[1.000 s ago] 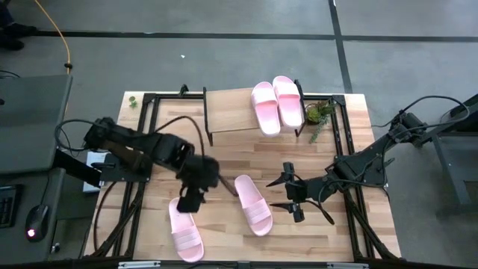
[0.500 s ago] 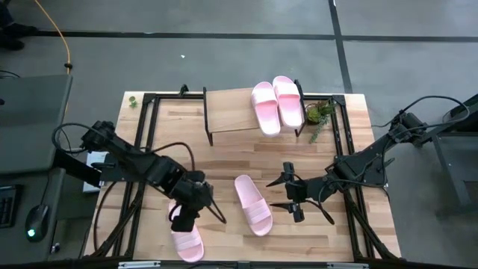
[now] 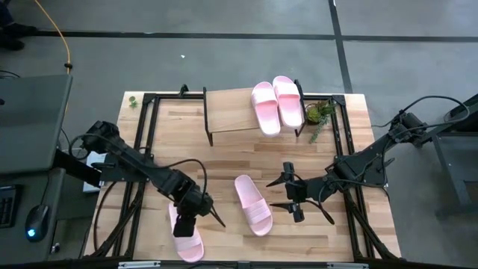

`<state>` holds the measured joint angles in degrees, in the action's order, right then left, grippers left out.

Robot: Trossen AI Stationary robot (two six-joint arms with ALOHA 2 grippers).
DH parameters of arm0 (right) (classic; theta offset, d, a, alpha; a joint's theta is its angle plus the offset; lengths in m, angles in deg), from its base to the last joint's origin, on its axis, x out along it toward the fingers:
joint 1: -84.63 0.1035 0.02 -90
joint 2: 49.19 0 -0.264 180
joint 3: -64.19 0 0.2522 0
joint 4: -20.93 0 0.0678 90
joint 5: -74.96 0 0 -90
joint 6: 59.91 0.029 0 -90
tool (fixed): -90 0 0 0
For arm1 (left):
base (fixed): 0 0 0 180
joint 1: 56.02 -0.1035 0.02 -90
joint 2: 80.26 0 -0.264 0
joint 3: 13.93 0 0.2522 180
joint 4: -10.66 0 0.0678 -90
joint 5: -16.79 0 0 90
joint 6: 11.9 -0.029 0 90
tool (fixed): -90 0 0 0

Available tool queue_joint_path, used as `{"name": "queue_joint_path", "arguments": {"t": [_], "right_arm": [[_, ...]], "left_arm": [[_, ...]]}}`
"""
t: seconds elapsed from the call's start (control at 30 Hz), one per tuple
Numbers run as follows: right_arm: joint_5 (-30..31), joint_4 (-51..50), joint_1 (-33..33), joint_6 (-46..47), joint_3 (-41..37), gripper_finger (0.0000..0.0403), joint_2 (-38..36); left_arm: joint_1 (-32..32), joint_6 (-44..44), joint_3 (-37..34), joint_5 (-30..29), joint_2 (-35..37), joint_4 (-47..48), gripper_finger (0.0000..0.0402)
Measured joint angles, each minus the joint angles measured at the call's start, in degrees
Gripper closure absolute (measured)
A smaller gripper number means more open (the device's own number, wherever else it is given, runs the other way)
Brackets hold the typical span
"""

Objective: Pick and place slides into the shelf
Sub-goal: Put the pink slipper on the shelf

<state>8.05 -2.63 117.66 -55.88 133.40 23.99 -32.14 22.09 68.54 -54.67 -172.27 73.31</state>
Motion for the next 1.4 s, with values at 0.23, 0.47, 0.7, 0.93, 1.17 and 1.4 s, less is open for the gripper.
{"name": "queue_joint_path", "arguments": {"t": [0.23,0.47,0.7,0.93,1.17,1.4], "right_arm": [[0.0,0.2,0.0,0.02,0.0,0.013,0.01],[0.0,0.22,0.0,0.02,0.0,0.013,0.01],[0.0,0.63,0.0,0.02,0.0,0.013,0.01],[0.0,0.94,0.0,0.03,0.02,0.013,-0.01],[0.0,1.05,0.0,0.02,0.02,0.013,-0.01],[0.72,1.05,0.0,0.03,0.02,0.013,0.01]], "left_arm": [[1.87,2.49,-4.92,1.92,0.02,-7.93,0.0241],[4.12,6.22,-9.03,1.96,0.04,-10.32,0.0241],[4.63,8.52,-12.52,1.42,0.04,-13.06,0.0241],[4.65,9.97,-16.09,3.69,0.04,-20.08,0.0241],[4.65,10.47,-17.48,5.4,0.04,-24.37,0.0241],[4.68,11.3,-17.52,5.49,0.04,-26.89,0.0241]]}}
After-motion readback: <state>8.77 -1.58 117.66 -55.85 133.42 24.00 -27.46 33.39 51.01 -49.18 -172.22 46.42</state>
